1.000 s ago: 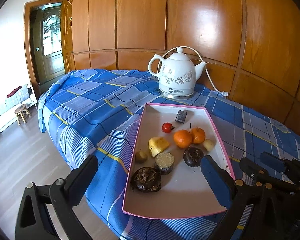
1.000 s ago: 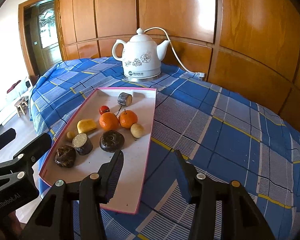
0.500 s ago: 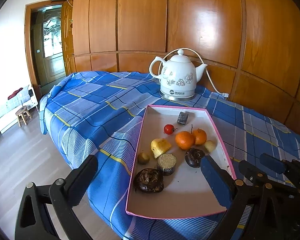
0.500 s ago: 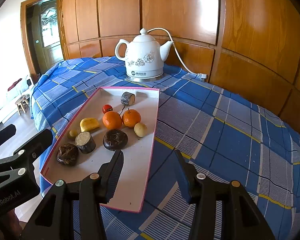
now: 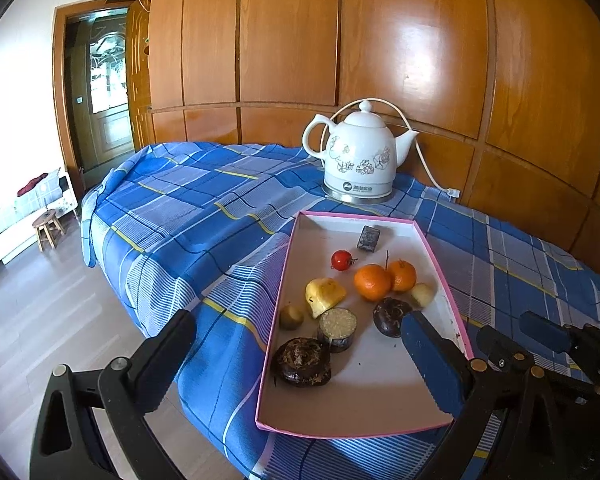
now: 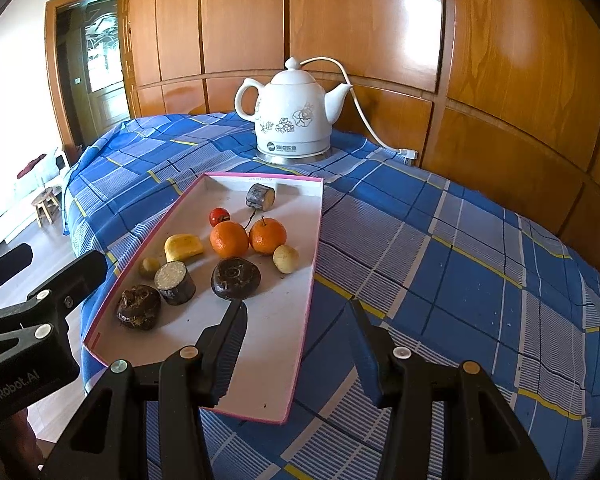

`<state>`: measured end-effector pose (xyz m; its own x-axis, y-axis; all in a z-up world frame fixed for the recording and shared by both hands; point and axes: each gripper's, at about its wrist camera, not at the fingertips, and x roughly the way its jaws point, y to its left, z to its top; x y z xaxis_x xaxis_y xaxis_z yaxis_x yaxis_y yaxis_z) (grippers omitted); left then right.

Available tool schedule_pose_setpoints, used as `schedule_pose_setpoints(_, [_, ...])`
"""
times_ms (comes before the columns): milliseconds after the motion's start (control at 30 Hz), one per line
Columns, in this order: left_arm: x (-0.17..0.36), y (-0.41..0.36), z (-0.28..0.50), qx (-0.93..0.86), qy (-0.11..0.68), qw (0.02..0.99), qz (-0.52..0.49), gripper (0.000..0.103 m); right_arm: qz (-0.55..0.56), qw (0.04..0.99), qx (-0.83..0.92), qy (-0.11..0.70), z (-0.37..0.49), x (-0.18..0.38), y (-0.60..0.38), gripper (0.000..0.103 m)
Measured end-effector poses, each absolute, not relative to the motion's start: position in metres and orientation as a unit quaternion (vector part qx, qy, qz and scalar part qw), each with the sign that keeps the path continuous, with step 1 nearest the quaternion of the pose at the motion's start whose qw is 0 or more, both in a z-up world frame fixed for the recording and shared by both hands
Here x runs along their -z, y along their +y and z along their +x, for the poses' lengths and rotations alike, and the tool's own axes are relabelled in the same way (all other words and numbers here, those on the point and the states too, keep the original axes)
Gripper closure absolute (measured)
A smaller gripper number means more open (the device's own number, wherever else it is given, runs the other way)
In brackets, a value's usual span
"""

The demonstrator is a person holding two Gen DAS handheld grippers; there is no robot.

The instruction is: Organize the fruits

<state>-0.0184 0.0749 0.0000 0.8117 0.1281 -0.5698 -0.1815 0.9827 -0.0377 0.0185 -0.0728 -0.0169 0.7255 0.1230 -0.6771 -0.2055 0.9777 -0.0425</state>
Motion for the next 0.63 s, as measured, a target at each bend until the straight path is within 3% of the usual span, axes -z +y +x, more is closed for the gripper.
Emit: schedule_pose_setpoints(633, [-0.0021, 0.0738, -0.0187, -0.076, 0.289, 0.953, -0.049, 0.000, -0.058, 0.926, -0.091, 0.361, 0.0195, 0.0173, -0.0738, 0.052])
